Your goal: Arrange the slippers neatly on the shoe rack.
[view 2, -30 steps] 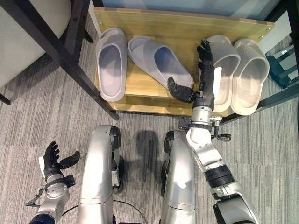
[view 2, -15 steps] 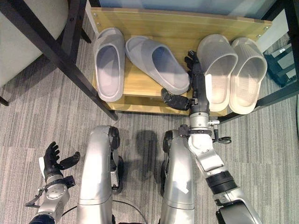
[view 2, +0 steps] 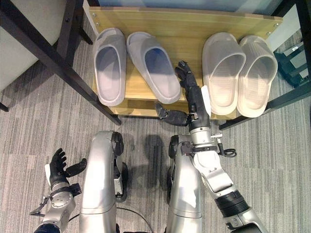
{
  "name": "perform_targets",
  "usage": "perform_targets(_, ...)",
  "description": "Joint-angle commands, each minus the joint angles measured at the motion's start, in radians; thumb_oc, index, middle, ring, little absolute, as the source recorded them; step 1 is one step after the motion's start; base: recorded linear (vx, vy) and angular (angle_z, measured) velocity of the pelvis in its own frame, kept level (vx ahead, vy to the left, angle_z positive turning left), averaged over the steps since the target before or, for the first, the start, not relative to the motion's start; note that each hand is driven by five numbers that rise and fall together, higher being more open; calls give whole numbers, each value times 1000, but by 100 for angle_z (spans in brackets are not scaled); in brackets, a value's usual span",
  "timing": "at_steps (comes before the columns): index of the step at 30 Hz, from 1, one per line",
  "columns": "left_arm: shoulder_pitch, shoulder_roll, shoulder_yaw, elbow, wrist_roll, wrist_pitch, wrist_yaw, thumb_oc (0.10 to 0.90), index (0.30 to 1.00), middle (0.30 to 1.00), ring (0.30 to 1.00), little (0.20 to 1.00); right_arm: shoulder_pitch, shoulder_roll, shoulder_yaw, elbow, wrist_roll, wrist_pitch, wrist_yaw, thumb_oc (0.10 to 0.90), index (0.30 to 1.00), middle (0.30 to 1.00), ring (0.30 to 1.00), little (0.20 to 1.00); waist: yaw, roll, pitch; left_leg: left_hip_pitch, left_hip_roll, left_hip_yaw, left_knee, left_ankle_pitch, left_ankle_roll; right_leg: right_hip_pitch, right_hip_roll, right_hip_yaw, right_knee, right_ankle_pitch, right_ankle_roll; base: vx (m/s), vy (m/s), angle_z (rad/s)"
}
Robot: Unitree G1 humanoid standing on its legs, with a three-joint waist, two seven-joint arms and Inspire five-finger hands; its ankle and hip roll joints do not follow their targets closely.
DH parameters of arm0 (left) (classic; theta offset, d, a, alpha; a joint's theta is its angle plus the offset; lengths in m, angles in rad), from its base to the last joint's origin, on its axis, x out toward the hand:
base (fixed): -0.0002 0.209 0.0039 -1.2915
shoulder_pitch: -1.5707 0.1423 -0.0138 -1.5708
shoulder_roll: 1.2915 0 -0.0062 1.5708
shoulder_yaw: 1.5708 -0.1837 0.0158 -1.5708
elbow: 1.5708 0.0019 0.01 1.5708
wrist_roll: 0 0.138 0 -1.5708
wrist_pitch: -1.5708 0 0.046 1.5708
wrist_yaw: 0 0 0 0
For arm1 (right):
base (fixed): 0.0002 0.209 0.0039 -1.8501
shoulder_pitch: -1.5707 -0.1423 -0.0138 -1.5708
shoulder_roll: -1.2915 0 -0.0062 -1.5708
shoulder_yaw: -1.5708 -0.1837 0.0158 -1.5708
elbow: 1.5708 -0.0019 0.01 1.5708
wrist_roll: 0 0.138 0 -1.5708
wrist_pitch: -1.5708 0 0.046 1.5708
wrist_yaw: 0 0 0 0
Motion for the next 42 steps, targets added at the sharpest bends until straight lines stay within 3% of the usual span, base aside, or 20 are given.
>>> perform_targets(1,29,26,5,-36,46,-33,23,800,900,900,900,900,-76,13,25,-223,15,-119,21,800,900,900,900,900,38,-13,-31,5,-92,-105,-7,-13,48,-7,-15,90,-33,111,-80,0,0,0)
perform_targets(9,15,32,-8,-34,44,-31,37,800,900,900,900,900,-187,83,115,-169,2,-112,-7,800,900,900,900,900,47,-5,-31,5,-90,-109,-5,-6,50,-7,-15,83,-36,116,-81,0,0,0)
perform_targets(22,2,44,-10,-44,36,-26,41,800,900,900,900,900,-328,142,164,-112,-25,-94,-57,800,900,900,900,900,59,5,-31,5,-95,-104,-3,-1,48,-7,-10,88,-30,121,-83,0,0,0)
perform_targets(29,5,13,45,-39,-59,-49,15,800,900,900,900,900,-247,110,79,-188,-129,-89,-108,800,900,900,900,900,50,0,-31,5,-102,-105,-4,1,45,-7,-7,94,-23,120,-82,0,0,0)
perform_targets(33,12,-14,103,-44,-113,-71,6,800,900,900,900,900,-114,83,-19,-291,-227,-100,-138,800,900,900,900,900,36,-9,-31,5,-106,-104,-4,1,43,-7,-8,95,-18,119,-79,-3,-8,0)
perform_targets(42,18,-7,170,-177,-63,-96,35,800,900,900,900,900,58,41,-170,-377,-283,-120,-152,800,900,900,900,900,20,-23,-31,5,-114,-115,-9,15,31,-2,-11,90,-25,120,-77,-6,-6,0)
